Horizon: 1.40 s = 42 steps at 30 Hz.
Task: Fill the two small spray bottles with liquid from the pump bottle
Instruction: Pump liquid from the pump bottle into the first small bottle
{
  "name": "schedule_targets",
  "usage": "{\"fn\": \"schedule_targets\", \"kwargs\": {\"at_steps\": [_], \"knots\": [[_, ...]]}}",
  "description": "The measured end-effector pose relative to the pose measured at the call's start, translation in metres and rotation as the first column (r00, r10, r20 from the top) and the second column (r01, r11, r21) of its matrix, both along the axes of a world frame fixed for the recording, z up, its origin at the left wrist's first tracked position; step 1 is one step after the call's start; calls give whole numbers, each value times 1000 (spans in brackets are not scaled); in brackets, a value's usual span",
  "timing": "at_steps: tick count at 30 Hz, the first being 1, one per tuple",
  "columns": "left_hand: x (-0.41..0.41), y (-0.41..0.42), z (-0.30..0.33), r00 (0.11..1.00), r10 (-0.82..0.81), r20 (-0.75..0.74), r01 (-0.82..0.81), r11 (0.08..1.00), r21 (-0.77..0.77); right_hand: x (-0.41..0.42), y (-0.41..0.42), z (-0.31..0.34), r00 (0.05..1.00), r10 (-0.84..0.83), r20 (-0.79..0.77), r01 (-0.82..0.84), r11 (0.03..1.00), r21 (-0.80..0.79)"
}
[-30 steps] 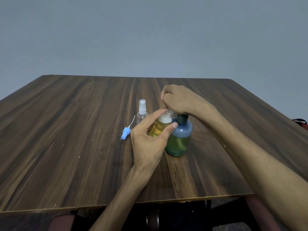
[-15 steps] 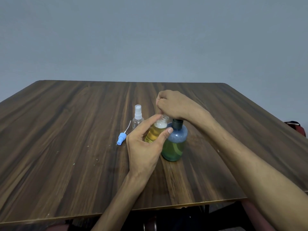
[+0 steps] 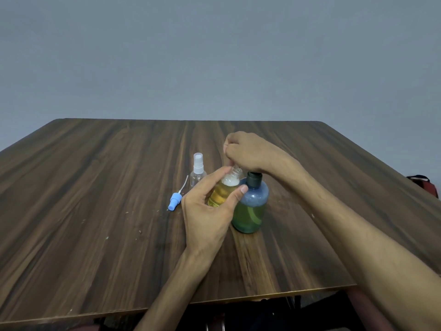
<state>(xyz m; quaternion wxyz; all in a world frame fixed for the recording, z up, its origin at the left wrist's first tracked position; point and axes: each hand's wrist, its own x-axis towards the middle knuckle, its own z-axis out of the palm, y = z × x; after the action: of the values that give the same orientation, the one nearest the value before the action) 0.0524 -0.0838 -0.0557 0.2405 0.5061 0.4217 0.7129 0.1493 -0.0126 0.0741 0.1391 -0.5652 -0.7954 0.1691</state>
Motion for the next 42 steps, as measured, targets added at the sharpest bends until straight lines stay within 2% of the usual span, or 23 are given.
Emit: {"fn": "schedule_targets", "kwargs": {"at_steps": [17,22,26,30,42], "knots": [[1,-1,2,1000,-7,26,7,1000,-3,0,-1,-1,1000,-2,21,2,1000,-19],[0,2,-2,1000,-7,21,7,1000,-10,1,0,2,1000,-12,-28,12,1000,-14],[-1,1,-1,1000,-8,22,9,1000,-18,-1,-2,0,1000,-10,19,10,1000,-11],[-1,2,-2,1000,-11,9,11,1000,-5,1,-1,2,1000,-3,-10,3,1000,14],[-1,2,-2,1000,-11,18,11,1000,-10,-1,-1,-1,999,5,35,-5,1000,-7]]}}
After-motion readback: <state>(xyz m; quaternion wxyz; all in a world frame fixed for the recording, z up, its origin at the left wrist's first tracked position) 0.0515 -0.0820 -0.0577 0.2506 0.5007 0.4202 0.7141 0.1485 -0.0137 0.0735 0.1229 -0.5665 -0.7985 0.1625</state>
